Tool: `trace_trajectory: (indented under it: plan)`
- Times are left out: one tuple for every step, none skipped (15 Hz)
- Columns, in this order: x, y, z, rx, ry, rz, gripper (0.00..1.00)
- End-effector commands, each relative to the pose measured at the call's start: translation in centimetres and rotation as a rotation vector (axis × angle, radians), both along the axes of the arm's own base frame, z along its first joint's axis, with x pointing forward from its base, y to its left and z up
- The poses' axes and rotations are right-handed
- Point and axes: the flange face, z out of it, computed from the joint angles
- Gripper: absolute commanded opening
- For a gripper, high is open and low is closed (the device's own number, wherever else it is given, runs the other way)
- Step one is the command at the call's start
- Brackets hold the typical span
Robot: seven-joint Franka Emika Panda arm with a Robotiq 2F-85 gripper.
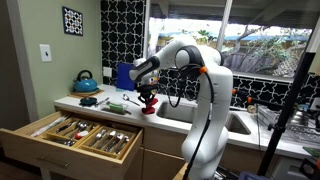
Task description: Open the top left drawer, remove the red cloth from the drawer, put it on the counter, unfold the red cloth, remove the silver spoon from the red cloth and put it on the counter
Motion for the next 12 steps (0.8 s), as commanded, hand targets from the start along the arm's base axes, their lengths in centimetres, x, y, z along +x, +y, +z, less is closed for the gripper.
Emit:
trace_trajectory:
  plan:
    - [2.2,-2.3,-1.9,-0.028,-0.054,-0.025,0.02]
    - [2.7,-2.6,-2.4,-0.034,-0.067,-0.025,0.02]
    - [3.1,-3.0,-3.1,-0.026,-0.078,-0.023,0.02]
    - [3.4,-3.2,-3.7,-0.025,-0.076,-0.026,0.02]
    - [3.7,-3.5,-4.1,-0.016,-0.073,-0.017,0.02]
    - [3.9,-3.8,-4.6,-0.021,-0.073,-0.016,0.02]
    - [4.1,-4.1,-4.9,-0.015,-0.071,-0.017,0.14]
    - [4.3,-4.3,-5.2,-0.02,-0.072,-0.022,0.14]
    - [4.5,-4.5,-5.4,-0.021,-0.074,-0.023,0.25]
    - [4.7,-4.7,-5.6,-0.021,-0.08,-0.026,0.39]
    - [4.9,-4.7,-5.5,-0.018,-0.089,-0.03,0.43]
    - [5.1,-4.8,-5.4,-0.014,-0.099,-0.026,0.49]
